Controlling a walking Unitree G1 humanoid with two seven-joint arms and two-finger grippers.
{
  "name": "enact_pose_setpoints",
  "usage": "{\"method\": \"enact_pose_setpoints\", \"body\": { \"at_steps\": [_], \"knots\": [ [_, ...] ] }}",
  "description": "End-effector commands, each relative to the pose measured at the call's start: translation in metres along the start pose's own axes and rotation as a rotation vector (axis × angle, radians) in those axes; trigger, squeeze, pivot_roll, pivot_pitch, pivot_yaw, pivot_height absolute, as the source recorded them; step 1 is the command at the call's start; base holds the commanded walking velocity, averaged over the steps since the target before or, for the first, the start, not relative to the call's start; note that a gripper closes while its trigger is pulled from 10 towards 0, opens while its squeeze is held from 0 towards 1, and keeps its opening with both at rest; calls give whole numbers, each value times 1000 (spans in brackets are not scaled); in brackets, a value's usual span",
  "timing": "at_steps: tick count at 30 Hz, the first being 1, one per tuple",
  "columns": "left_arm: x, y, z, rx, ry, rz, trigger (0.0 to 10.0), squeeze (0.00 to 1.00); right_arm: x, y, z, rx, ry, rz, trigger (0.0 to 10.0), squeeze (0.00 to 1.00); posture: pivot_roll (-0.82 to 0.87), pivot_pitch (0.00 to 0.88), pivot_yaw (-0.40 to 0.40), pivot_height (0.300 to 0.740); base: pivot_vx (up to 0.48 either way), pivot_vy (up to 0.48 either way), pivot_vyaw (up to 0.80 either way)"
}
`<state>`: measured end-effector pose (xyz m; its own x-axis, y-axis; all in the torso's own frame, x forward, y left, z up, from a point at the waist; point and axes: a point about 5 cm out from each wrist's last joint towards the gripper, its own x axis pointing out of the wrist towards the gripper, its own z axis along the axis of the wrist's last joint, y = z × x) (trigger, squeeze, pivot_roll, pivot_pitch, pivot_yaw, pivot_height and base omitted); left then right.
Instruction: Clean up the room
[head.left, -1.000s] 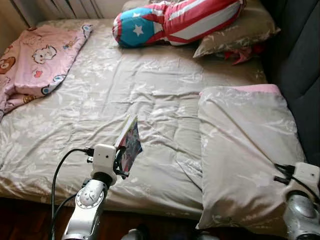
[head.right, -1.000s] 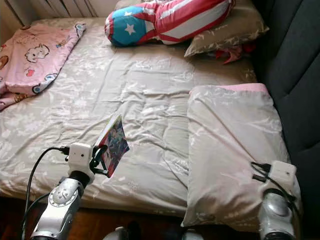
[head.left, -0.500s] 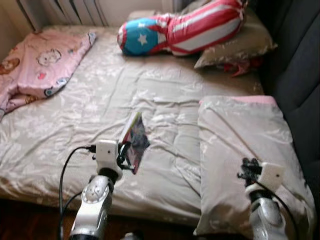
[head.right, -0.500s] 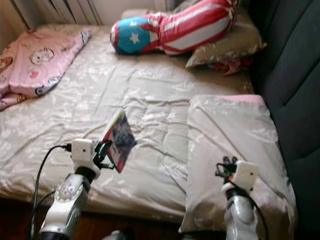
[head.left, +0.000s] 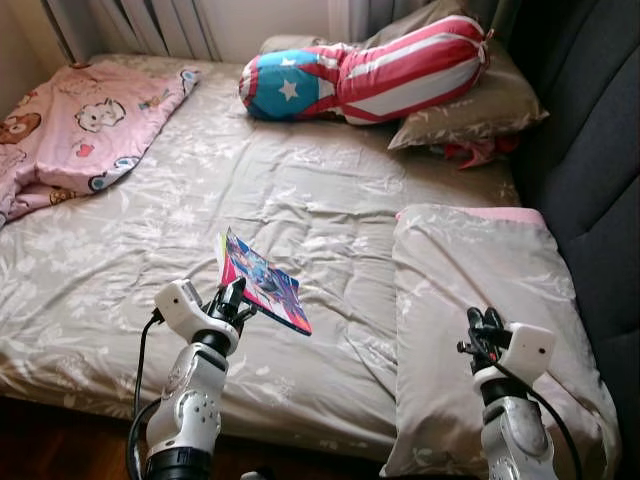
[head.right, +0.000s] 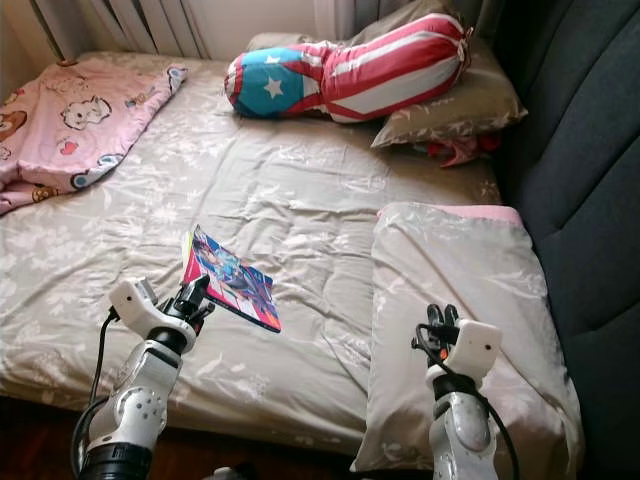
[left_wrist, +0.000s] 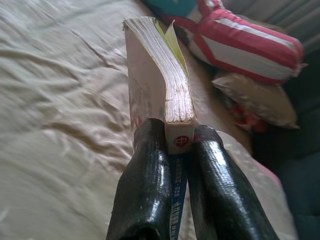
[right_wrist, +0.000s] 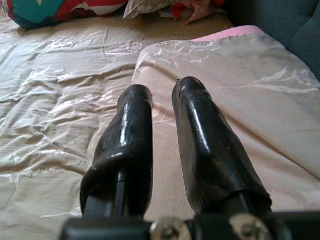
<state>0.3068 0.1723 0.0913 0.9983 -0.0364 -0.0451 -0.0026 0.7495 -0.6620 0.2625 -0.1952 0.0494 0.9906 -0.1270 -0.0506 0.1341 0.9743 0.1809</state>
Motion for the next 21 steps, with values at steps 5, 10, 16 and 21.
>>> {"method": "enact_pose_setpoints", "body": {
  "at_steps": [5, 10, 16, 21],
  "knots": [
    [1, -8, -5, -32, 27, -64, 10000, 0, 0, 3, 0, -37, 29, -2, 10000, 0, -90, 140, -30, 740, 0, 0, 0],
    [2, -9, -6, -55, 43, -82, 10000, 0, 0, 3, 0, -40, 35, -9, 10000, 0, -94, 146, -29, 720, 0, 0, 0],
    [2, -11, -9, -47, 70, -110, 10000, 0, -4, 4, 2, -31, 13, -8, 10000, 0, -92, 156, -30, 700, 0, 0, 0],
    [3, -10, -12, -47, 94, -122, 10000, 0, -4, 8, 1, -38, 25, 1, 10000, 0, -92, 165, -32, 700, 0, 0, 0]
  ]
}}
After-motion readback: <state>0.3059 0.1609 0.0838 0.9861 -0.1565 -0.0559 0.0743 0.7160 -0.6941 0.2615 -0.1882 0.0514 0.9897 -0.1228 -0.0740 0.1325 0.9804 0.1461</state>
